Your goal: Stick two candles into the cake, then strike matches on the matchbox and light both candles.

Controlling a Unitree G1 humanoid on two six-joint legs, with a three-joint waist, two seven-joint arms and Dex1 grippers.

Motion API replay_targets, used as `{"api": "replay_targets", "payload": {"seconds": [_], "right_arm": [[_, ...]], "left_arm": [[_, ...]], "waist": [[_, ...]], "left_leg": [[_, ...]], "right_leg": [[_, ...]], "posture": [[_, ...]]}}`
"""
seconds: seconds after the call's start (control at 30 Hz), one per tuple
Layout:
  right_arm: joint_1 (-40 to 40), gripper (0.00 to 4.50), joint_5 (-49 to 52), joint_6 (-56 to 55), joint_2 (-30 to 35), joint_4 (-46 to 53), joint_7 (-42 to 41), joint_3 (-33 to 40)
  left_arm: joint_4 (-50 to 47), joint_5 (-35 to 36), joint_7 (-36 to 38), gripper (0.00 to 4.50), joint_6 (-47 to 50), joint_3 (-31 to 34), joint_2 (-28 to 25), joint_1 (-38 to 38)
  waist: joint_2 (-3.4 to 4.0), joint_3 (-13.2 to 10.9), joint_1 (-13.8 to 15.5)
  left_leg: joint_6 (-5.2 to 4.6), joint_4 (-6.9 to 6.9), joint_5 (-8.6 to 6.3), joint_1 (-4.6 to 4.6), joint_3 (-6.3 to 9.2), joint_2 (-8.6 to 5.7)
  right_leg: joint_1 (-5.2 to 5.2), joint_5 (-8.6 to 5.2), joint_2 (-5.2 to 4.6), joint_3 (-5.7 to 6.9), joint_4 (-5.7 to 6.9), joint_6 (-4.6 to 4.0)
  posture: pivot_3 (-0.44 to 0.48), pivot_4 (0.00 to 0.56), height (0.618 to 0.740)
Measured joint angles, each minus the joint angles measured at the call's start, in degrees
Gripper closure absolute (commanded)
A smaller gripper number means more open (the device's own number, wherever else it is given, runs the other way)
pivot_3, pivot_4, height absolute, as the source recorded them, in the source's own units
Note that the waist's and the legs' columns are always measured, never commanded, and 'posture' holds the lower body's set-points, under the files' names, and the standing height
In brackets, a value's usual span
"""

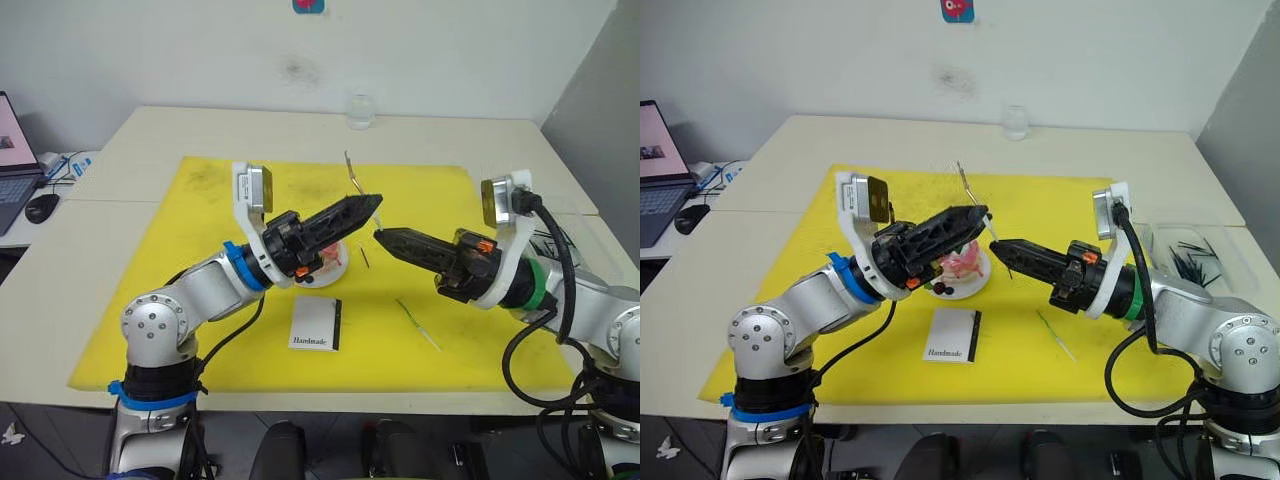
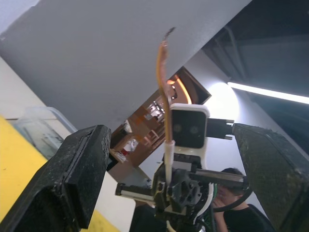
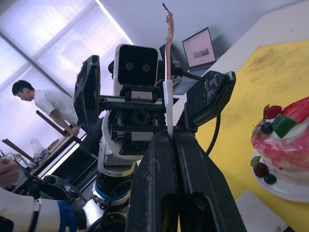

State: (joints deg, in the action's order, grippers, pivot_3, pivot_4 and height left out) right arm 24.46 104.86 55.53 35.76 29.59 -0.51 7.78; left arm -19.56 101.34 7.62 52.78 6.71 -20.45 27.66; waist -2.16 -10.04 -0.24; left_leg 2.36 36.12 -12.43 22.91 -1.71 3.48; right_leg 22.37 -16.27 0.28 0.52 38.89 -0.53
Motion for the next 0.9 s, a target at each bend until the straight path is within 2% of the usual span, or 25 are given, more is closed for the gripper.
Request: {"api": "replay_targets", "payload": {"seconds": [0.33, 0.8, 0.83, 0.9], "right_arm": [[0.03, 4.47, 1.74, -3.49, 2.02, 0.08, 0.59, -2.32], [-0.01, 4.50, 1.81, -5.08, 2.50, 0.30, 0.19, -3.78], [-0.01, 4.50, 1.92, -5.20, 2.50, 0.44, 0.00, -3.91], [-0.01, 4.50, 1.93, -5.40, 2.51, 0.44, -0.09, -4.05]], "left_arm": [[0.60, 4.39, -0.77, 0.00, -0.83, -0.90, -0.78, -0.83], [0.94, 4.54, -0.41, 4.32, -0.95, -2.44, -1.30, -2.42], [1.00, 4.44, -0.40, 4.48, -0.96, -2.45, -1.30, -2.44], [1.01, 4.35, -0.14, 4.48, -0.98, -2.45, -1.30, -2.45]], "waist": [[0.00, 0.00, 0.02], [0.00, 0.00, 0.09], [0.00, 0.00, 0.09], [0.00, 0.00, 0.09]], "left_leg": [[0.00, -0.01, 0.00, -0.01, 0.01, 0.03], [0.01, -0.03, 0.00, 0.01, 0.02, 0.04], [0.01, -0.04, 0.00, 0.01, 0.03, 0.04], [0.01, -0.04, 0.00, 0.02, 0.03, 0.05]], "right_leg": [[0.01, 0.00, 0.11, 0.04, 0.00, -0.01], [0.02, 0.00, 0.11, 0.03, -0.05, -0.01], [0.02, 0.00, 0.11, 0.02, -0.05, -0.01], [0.02, -0.01, 0.11, 0.03, -0.07, -0.01]], "posture": [[0.000, 0.150, 0.740], [0.000, 0.150, 0.740], [0.000, 0.150, 0.740], [0.000, 0.150, 0.740]]}}
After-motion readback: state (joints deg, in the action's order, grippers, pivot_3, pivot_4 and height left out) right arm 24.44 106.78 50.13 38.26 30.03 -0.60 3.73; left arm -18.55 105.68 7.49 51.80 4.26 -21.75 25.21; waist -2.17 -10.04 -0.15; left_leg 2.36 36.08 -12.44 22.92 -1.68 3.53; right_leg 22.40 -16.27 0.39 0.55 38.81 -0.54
